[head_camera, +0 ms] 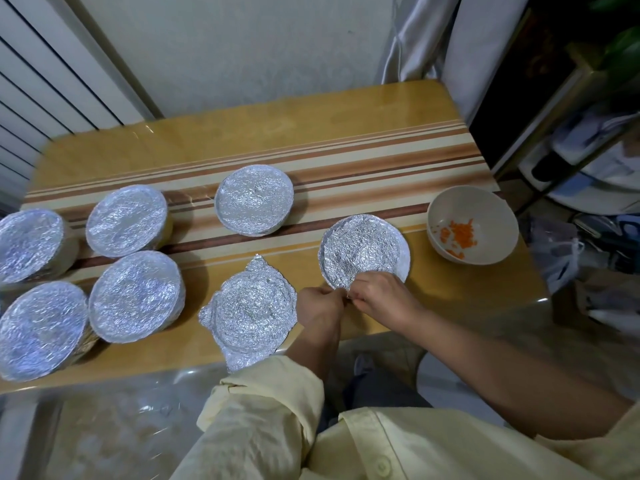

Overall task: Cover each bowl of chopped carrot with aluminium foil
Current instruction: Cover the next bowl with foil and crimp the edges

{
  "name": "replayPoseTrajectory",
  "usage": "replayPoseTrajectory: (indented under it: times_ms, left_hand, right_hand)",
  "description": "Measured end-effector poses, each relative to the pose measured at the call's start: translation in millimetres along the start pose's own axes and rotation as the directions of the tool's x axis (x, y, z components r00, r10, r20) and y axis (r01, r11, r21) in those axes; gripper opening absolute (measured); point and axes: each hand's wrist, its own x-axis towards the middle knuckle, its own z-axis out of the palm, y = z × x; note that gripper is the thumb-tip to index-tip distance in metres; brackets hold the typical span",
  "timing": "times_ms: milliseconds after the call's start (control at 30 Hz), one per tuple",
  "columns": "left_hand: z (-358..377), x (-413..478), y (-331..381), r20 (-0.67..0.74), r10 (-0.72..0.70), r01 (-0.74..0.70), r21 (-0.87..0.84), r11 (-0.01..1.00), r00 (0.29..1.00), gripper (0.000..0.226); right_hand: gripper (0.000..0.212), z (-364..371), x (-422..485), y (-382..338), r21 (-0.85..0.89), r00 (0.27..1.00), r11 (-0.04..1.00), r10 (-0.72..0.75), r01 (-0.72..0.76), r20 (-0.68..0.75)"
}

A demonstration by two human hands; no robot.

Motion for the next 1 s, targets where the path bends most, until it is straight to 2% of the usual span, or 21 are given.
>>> replayPoseTrajectory:
  times_ms: [133,333,500,567,633,700,800,900,1000]
  left_hand:
    - [-3,0,4,-0.009,0.030,-0.029,0.063,0.998,1.000,0.028]
    - [-15,5,10,-0.045,0.104,-0.094,0.172,0.981,0.994,0.021]
    - [-16,-2,8,-0.042,0.100,-0.098,0.047,0.994,0.994,0.041]
    - [-12,-4,3,-0.012,0.054,-0.054,0.000,0.999,0.998,0.048]
    - [-6,-6,-2,0.055,-0.005,0.009,-0.061,0.998,0.998,0.043]
    - [-1,-8,-2,0.092,-0.038,0.047,-0.097,0.994,0.995,0.028]
    - [3,-4,-3,0.079,-0.062,0.071,-0.119,0.990,0.995,0.035]
    - [5,3,-6,0.048,-0.067,0.073,-0.136,0.988,0.997,0.028]
    - [1,-8,1,0.111,-0.060,0.071,-0.092,0.993,0.992,0.032]
  right_hand:
    - [0.022,-5,-2,2,0.003,1.000,1.000,-0.001,0.001,0.019]
    - [0.035,-11,-13,11,-0.084,1.000,0.996,-0.011,0.011,-0.001]
    - [0.028,-8,-12,9,-0.097,0.999,0.994,-0.039,0.040,0.011]
    - [0.026,-10,-10,8,-0.095,0.999,0.994,-0.050,0.050,0.006]
    - [0.026,-10,-9,8,-0.092,0.999,0.994,-0.050,0.051,0.014]
    - [0.027,-8,-8,8,-0.088,0.999,0.995,-0.041,0.042,0.017]
    - [0.029,-7,-7,7,-0.083,1.000,0.996,-0.020,0.021,0.010]
    - [0.029,-7,-4,5,-0.072,1.000,0.997,-0.015,0.014,-0.007]
    - [0.028,-7,-3,3,-0.050,0.999,0.999,-0.016,0.014,-0.033]
